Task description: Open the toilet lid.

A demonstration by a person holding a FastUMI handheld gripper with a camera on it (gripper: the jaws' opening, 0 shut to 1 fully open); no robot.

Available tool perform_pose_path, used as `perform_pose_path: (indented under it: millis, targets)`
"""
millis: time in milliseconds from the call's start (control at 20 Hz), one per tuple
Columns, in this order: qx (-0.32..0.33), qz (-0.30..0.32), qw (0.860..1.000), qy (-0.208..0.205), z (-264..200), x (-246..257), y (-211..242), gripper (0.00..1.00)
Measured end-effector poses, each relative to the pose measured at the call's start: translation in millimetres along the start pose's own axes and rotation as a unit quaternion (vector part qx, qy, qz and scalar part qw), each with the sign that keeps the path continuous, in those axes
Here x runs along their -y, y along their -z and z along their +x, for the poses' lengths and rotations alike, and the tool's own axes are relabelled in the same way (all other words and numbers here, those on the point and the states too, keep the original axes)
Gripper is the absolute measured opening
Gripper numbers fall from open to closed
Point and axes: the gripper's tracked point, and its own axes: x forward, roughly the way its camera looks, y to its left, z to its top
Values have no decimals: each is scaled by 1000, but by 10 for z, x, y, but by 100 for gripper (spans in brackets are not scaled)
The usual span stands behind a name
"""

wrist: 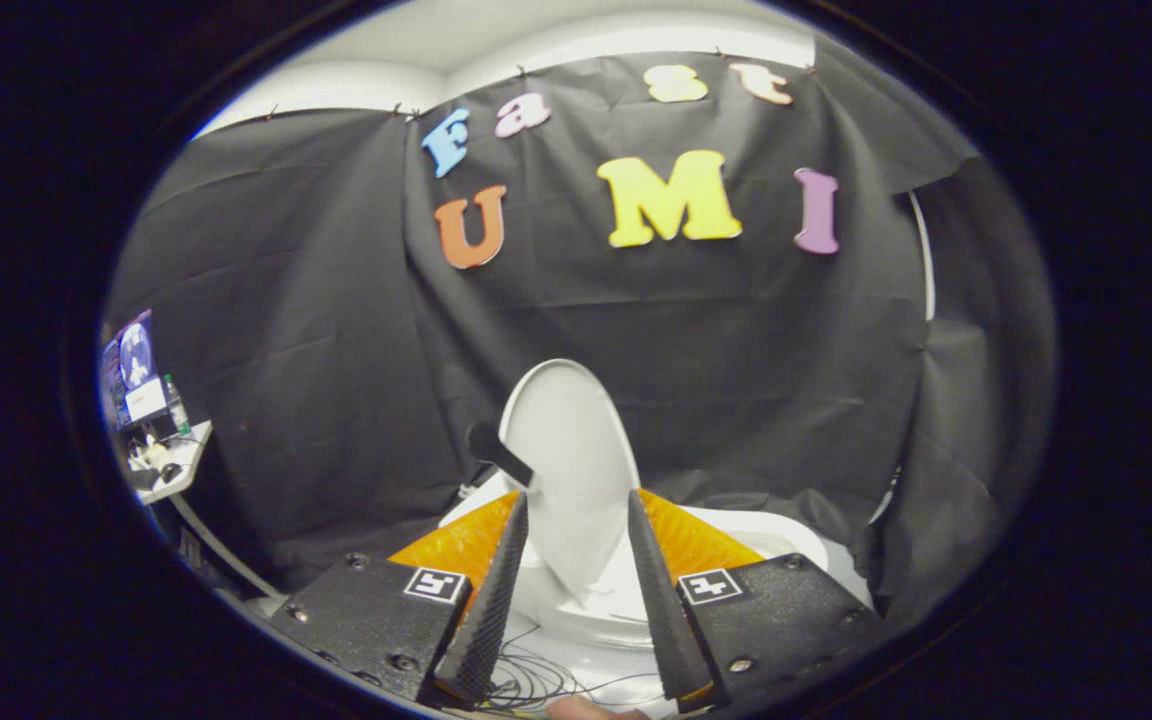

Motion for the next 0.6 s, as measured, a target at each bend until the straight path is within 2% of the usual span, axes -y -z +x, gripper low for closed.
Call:
perform_pose_path:
  millis: [200,500,600]
  targets:
    - [27,24,997,61,-535,559,392,64]
    - [68,-4,992,102,-1239,932,707,64]
    - [81,-5,991,106,-1384,965,735,76]
